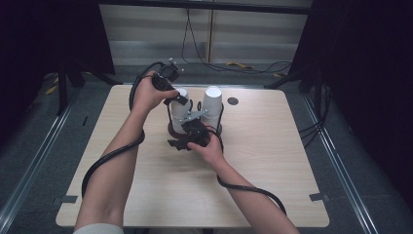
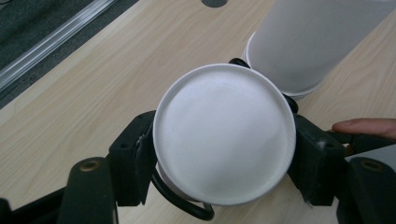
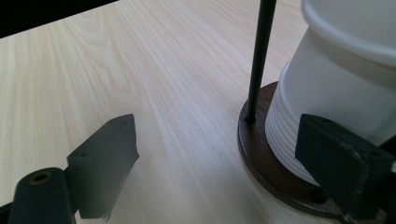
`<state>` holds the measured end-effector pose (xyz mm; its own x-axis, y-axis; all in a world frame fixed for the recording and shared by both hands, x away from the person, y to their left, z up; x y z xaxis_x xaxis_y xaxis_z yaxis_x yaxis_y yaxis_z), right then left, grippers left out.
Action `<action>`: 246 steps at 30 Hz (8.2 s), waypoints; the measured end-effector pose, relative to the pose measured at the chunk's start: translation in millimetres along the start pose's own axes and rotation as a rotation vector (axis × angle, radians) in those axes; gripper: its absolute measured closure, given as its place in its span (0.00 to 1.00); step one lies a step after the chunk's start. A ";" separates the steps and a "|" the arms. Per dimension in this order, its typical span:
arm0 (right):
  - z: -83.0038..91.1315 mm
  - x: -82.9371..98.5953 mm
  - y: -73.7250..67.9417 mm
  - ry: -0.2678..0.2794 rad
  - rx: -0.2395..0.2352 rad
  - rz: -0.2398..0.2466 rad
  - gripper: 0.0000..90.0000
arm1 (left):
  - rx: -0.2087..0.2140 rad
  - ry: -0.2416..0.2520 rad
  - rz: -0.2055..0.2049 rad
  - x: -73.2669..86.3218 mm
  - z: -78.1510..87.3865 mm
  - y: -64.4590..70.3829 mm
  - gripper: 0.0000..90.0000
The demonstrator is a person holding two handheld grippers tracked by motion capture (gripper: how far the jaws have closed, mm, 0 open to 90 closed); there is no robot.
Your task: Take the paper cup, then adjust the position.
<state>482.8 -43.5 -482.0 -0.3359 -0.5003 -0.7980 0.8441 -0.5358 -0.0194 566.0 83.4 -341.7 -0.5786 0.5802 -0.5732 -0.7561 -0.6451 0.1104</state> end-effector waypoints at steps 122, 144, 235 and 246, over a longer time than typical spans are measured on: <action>116.5 46.7 11.6 -0.090 -0.175 0.087 0.14 | 0.129 -0.113 -0.160 23.1 47.3 74.7 0.37; 137.6 59.4 18.2 -0.113 -0.154 0.099 0.14 | 0.187 -0.133 -0.200 35.5 31.6 87.0 0.37; 154.8 35.9 31.0 -0.176 -0.186 0.173 0.14 | 0.272 -0.157 -0.252 29.8 -0.6 113.3 0.37; 156.0 34.7 30.8 -0.136 -0.201 0.159 0.14 | 0.279 -0.147 -0.249 25.1 -2.3 116.5 0.37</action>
<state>431.9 -183.4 -416.3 -0.2338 -0.6613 -0.7127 0.9521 -0.3043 -0.0300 464.1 21.6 -345.1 -0.3897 0.7797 -0.4901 -0.9209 -0.3280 0.2106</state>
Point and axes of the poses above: each handheld gripper's, and its own axes: z roughly backward along the jaws, x roughly out of its underside, y roughly to its right, the point moved 1 cm from there along -z, roughly forward along the jaws, and after that the axes turned 5 degrees about z, right-handed, at the moved point
